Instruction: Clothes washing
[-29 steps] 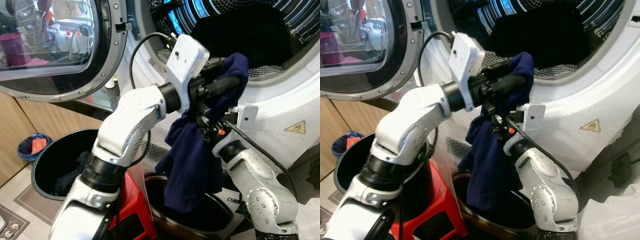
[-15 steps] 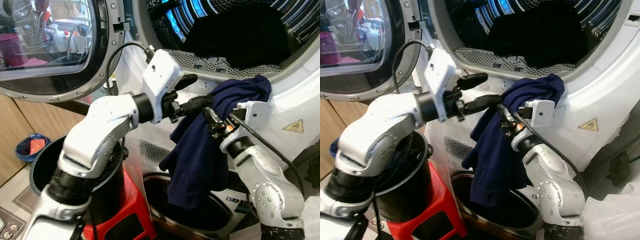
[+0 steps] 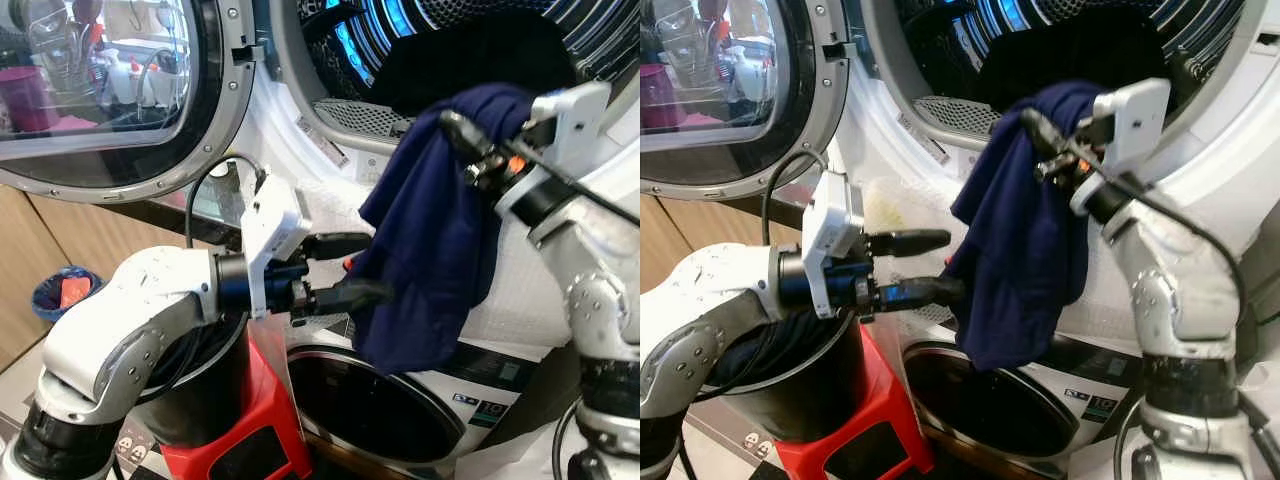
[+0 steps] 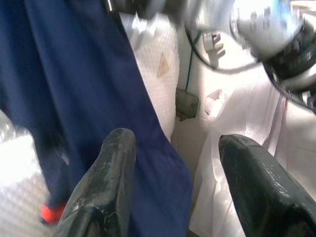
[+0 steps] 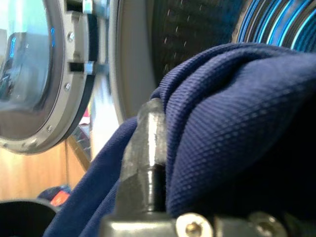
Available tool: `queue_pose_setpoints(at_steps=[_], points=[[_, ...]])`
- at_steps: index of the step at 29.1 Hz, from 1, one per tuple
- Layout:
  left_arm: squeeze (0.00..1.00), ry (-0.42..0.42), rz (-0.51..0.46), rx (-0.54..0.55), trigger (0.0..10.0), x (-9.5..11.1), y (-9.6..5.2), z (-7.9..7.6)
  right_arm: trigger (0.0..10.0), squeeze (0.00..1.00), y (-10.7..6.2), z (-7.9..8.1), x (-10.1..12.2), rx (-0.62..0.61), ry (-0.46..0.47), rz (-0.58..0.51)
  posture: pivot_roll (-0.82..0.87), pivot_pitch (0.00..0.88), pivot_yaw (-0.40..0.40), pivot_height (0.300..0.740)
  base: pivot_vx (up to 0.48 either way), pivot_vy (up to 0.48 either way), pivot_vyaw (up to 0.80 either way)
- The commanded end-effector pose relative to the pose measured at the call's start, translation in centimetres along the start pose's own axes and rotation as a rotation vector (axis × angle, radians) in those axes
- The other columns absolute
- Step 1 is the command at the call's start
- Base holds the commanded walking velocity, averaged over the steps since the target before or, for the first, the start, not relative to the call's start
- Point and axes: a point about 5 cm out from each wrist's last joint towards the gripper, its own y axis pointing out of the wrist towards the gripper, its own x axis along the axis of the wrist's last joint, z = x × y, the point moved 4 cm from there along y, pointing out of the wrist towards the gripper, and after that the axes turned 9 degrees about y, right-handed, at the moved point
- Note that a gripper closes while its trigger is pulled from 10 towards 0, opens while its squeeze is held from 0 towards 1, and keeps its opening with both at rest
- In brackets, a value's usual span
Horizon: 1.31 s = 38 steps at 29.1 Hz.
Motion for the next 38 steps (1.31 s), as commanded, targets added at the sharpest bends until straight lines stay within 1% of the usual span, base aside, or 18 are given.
queue_pose_setpoints(at_steps=[1,2,3,6,8,10,11,12,14,17,21,25,26,27,28,31,36,38], points=[[0.00,0.029,0.012,0.001,10.0,0.1,0.1,-0.4,10.0,0.00,0.4,0.1,1.5,0.023,-0.031,-0.043,0.07,0.000,-0.034,0.740,0.000,0.000,0.00],[0.00,0.028,0.018,0.010,10.0,0.0,0.0,-0.4,10.0,0.00,0.7,0.1,1.9,0.035,-0.030,-0.051,0.07,0.000,-0.036,0.740,0.000,0.000,0.00],[0.00,0.034,0.027,0.061,10.0,-0.4,0.0,-0.3,10.0,0.00,1.8,0.4,3.1,0.074,-0.029,-0.080,0.08,0.000,-0.045,0.740,0.000,0.000,0.00],[0.00,0.035,0.049,0.112,10.0,-1.0,0.0,-0.3,10.0,0.00,2.9,0.7,4.4,0.109,-0.020,-0.108,0.08,0.000,-0.059,0.740,0.000,0.000,0.00],[0.00,0.042,0.064,0.126,10.0,-1.4,0.1,-0.4,10.0,0.00,3.7,0.7,5.0,0.112,-0.018,-0.121,0.09,0.000,-0.068,0.740,0.000,0.000,0.00],[0.00,0.041,0.068,0.146,10.0,-1.6,0.1,-0.6,10.0,0.00,4.9,0.7,6.1,0.117,-0.001,-0.143,0.09,0.006,-0.076,0.740,0.000,0.000,0.00],[0.00,0.041,0.068,0.146,10.0,-1.6,0.1,-0.6,10.0,0.00,4.9,0.7,6.1,0.117,-0.001,-0.143,0.09,0.006,-0.076,0.740,0.000,0.000,0.00],[0.00,0.044,0.070,0.157,10.0,-1.7,0.1,-0.9,10.0,0.00,5.8,0.6,6.9,0.114,0.007,-0.153,0.10,0.015,-0.083,0.740,0.000,0.000,0.00],[0.00,0.032,0.060,0.166,10.0,-1.5,0.0,-1.3,10.0,0.00,6.8,0.4,8.1,0.092,0.050,-0.171,0.10,0.042,-0.094,0.740,0.000,0.000,0.00],[0.00,0.004,0.043,0.194,10.0,-1.3,-0.1,-1.6,10.0,0.00,8.2,-0.2,9.3,0.020,0.082,-0.187,0.10,0.068,-0.102,0.740,0.000,0.000,0.00],[0.00,-0.019,0.040,0.247,10.0,-1.3,-0.2,-2.5,10.0,0.00,9.5,-0.6,10.5,-0.076,0.083,-0.203,0.09,0.139,-0.125,0.740,0.000,0.000,0.00],[0.00,-0.046,0.036,0.267,10.0,-1.2,-0.2,-3.2,10.0,0.00,10.2,-0.7,11.3,-0.133,0.095,-0.212,0.09,0.166,-0.139,0.740,0.000,0.000,0.00],[0.00,-0.072,0.029,0.294,10.0,-1.2,-0.3,-3.6,10.0,0.00,10.6,-0.6,12.3,-0.189,0.106,-0.243,0.09,0.204,-0.161,0.740,0.000,0.000,0.00],[0.00,-0.072,0.029,0.294,10.0,-1.2,-0.3,-3.6,10.0,0.00,10.6,-0.6,12.3,-0.189,0.106,-0.243,0.09,0.204,-0.161,0.740,0.000,0.000,0.00],[0.00,-0.095,0.030,0.312,10.0,-1.3,-0.3,-4.0,10.0,0.00,10.7,-0.8,13.2,-0.246,0.127,-0.276,0.09,0.225,-0.173,0.740,0.000,0.000,0.00],[0.00,-0.126,0.033,0.337,10.0,-1.4,-0.2,-4.6,10.0,0.00,10.7,-1.0,14.2,-0.305,0.168,-0.320,0.09,0.241,-0.185,0.740,0.000,0.000,0.00],[0.00,-0.166,0.025,0.357,10.0,-1.3,-0.1,-5.5,10.0,0.00,10.4,-1.3,15.7,-0.376,0.196,-0.384,0.10,0.267,-0.206,0.740,0.000,0.000,0.00],[0.00,-0.190,0.029,0.372,10.0,-1.3,-0.1,-6.1,10.0,0.00,9.8,-1.8,17.1,-0.422,0.235,-0.452,0.10,0.278,-0.226,0.740,0.000,0.000,0.00]])
